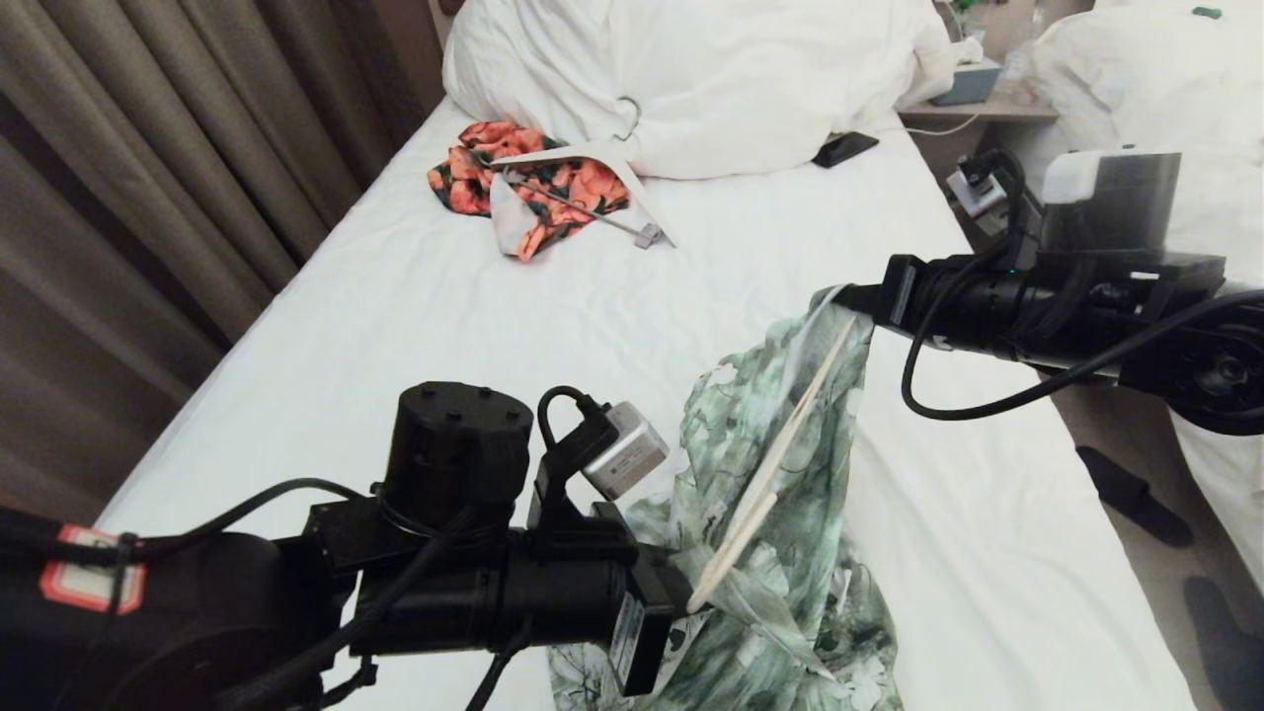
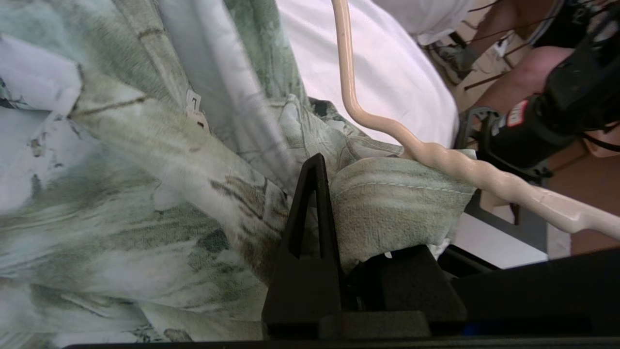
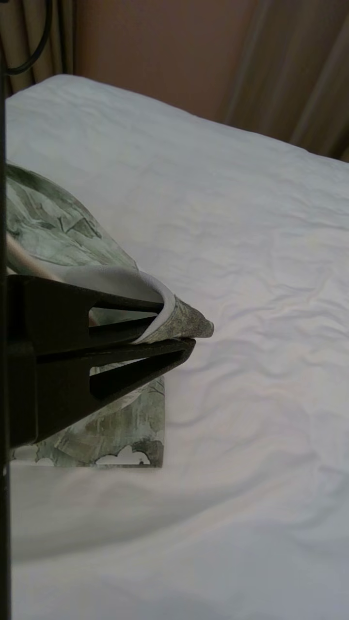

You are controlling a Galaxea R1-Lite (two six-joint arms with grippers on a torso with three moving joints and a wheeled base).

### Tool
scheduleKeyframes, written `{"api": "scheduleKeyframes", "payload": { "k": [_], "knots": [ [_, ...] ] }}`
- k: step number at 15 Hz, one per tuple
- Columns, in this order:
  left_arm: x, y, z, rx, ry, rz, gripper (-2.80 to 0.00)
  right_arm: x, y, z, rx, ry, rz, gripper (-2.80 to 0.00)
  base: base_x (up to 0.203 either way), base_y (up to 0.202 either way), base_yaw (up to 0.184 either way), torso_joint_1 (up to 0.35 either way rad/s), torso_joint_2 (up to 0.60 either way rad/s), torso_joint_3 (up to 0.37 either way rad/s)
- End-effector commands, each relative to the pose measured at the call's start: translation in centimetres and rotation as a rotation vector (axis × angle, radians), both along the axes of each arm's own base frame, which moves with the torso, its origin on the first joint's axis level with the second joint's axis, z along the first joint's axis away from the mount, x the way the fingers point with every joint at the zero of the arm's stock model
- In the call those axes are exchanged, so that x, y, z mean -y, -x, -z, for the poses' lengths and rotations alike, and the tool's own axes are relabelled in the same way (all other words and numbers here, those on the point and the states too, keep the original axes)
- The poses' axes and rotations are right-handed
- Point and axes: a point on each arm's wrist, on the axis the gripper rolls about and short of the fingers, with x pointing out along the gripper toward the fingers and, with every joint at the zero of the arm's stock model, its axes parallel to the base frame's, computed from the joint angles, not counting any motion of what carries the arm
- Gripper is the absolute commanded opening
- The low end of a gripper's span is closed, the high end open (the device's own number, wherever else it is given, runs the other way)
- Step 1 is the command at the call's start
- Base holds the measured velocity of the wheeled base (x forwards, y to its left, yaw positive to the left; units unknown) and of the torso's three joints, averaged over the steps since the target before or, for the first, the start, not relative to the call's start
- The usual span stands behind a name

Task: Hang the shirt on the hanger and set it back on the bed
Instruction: Hook the other side of the shirt onto the hanger

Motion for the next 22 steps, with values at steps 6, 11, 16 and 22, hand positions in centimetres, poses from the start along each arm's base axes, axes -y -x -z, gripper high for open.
{"api": "scheduleKeyframes", "payload": {
  "k": [6,11,16,22],
  "knots": [
    [0.8,-0.5,-0.3,0.014,0.007,-0.011,-2.80,-0.2,1.8,-1.6,0.035,0.003,-0.029,-2.80,0.000,0.000,0.000,0.000,0.00,0.000],
    [0.0,-1.6,-1.8,0.056,0.043,-0.070,-2.80,-1.3,4.5,-2.4,0.038,0.045,-0.097,-2.80,0.000,0.000,0.000,0.000,0.00,0.000],
    [-0.9,-0.9,-5.7,0.095,0.076,-0.156,-2.80,-2.1,7.2,-2.7,-0.025,0.105,-0.169,-2.80,0.000,0.000,0.000,0.000,0.00,0.000],
    [-1.1,0.2,-8.7,0.089,0.130,-0.179,-2.80,-3.3,10.6,-3.8,-0.049,0.147,-0.269,-2.80,0.000,0.000,0.000,0.000,0.00,0.000]
  ]
}}
